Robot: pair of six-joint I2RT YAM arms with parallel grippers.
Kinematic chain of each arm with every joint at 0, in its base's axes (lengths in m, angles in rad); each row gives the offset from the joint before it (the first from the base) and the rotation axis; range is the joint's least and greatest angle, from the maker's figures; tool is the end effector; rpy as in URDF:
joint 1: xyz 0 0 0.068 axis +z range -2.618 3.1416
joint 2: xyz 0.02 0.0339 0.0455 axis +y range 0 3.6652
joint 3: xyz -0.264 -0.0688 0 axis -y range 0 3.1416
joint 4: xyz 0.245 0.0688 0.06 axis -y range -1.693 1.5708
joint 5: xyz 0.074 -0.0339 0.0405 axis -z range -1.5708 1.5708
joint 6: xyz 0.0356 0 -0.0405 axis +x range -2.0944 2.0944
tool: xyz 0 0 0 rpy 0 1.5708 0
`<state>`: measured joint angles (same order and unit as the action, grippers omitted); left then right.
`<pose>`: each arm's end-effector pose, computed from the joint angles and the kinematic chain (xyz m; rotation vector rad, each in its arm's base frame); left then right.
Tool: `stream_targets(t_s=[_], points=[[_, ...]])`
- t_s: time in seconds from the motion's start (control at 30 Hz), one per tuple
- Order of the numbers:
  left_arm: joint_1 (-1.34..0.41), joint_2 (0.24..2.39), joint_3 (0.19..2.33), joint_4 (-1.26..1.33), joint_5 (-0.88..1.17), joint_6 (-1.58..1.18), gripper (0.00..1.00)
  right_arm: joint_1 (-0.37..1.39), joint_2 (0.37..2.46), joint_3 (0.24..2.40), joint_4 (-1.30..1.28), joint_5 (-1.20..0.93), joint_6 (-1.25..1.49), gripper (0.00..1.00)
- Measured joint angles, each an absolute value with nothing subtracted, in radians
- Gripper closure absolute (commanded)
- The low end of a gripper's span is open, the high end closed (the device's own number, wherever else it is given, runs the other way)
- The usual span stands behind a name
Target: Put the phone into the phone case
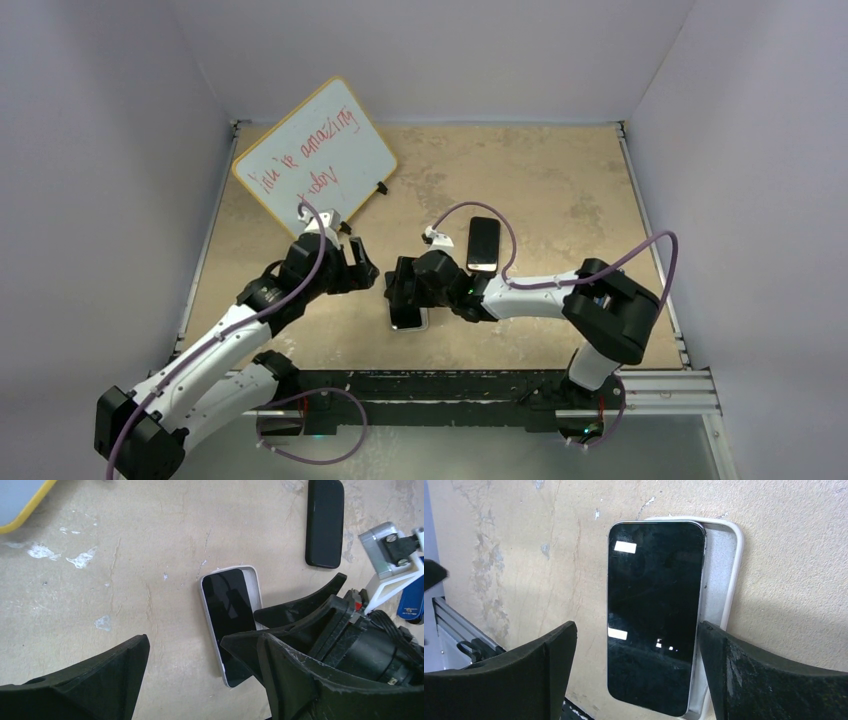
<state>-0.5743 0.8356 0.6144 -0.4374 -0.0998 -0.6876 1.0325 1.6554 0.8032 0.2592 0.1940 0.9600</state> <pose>0.1544 -0.0957 0.2471 -0.1855 2.2811 -0.5699 0.1797 0.2876 0.1708 0.0357 2.3058 0.9066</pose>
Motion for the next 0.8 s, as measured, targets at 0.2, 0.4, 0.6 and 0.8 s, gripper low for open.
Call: stream_targets(t_s=[0.2,0.4,0.6,0.8], points=[[-0.574,0.859,0.572,-0.411,-0.072,-0.699,0.27,1.032,1.602,0.802,0.220,0.192,0.947,0.23],[-0.574,0.910,0.519,-0.346,-0.020,-0.718,0.39,1.031,1.489,0.794,0.198,0.197,0.892,0.42],[-0.574,1.004,0.472,-0.239,0.056,-0.728,0.47,1.000,1.486,0.767,0.191,0.190,0.872,0.48],[-0.574,1.100,0.427,-0.142,0.123,-0.749,0.53,0.910,1.486,0.694,0.218,0.111,0.875,0.51]])
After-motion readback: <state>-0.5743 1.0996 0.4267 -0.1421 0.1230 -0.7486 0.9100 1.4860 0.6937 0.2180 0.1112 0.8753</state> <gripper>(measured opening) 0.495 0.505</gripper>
